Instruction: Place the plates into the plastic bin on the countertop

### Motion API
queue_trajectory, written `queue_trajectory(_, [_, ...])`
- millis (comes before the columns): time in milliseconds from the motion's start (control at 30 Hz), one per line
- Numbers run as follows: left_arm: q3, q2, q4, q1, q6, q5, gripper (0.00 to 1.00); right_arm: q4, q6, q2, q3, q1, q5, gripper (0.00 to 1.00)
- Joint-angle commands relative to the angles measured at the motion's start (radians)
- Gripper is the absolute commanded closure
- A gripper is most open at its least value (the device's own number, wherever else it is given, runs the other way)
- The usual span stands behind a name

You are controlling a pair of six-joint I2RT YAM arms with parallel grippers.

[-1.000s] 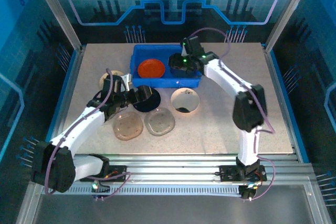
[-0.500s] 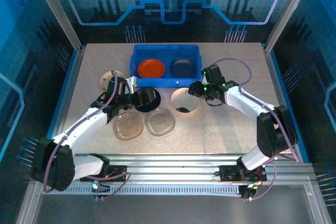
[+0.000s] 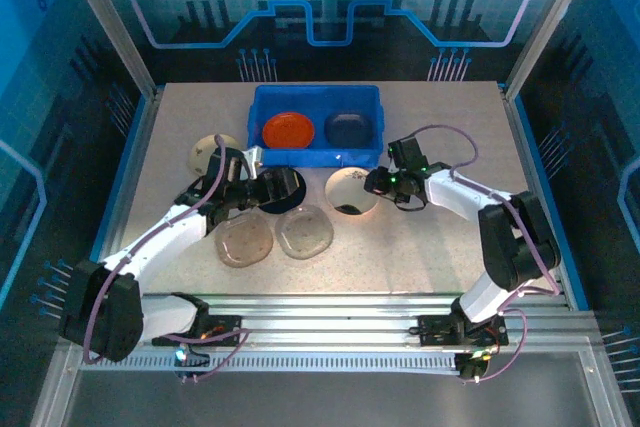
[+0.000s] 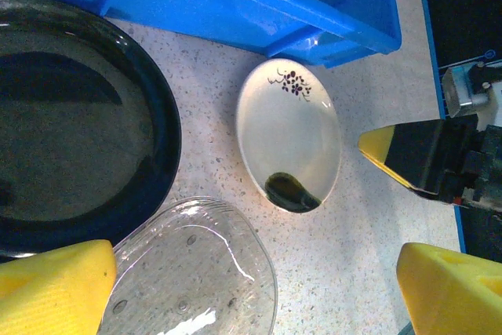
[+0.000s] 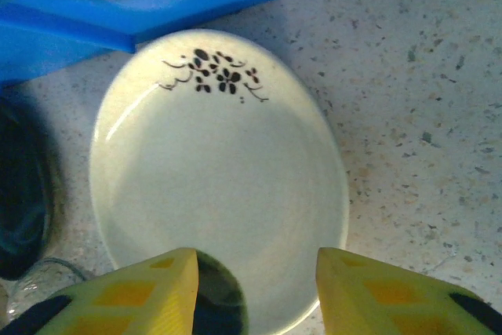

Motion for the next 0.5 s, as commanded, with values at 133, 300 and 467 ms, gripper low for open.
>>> queue_trajectory(133, [0.012,0.016,0.017,-0.007,-0.001,0.022,0.07,0.01,0.015,0.042,-0.006,-0.014,-0.001,0.57])
queue_trajectory(300, [0.011,0.029,0.022,-0.007,0.001,0.024,0.07,0.001,0.015,0.064,0.006,-0.017,-0.002,0.58])
queue_trajectory(467, [0.015,0.034,0.027,-0.007,0.001,0.024,0.07,0.0,0.019,0.082,0.013,-0.017,-0.003,0.59])
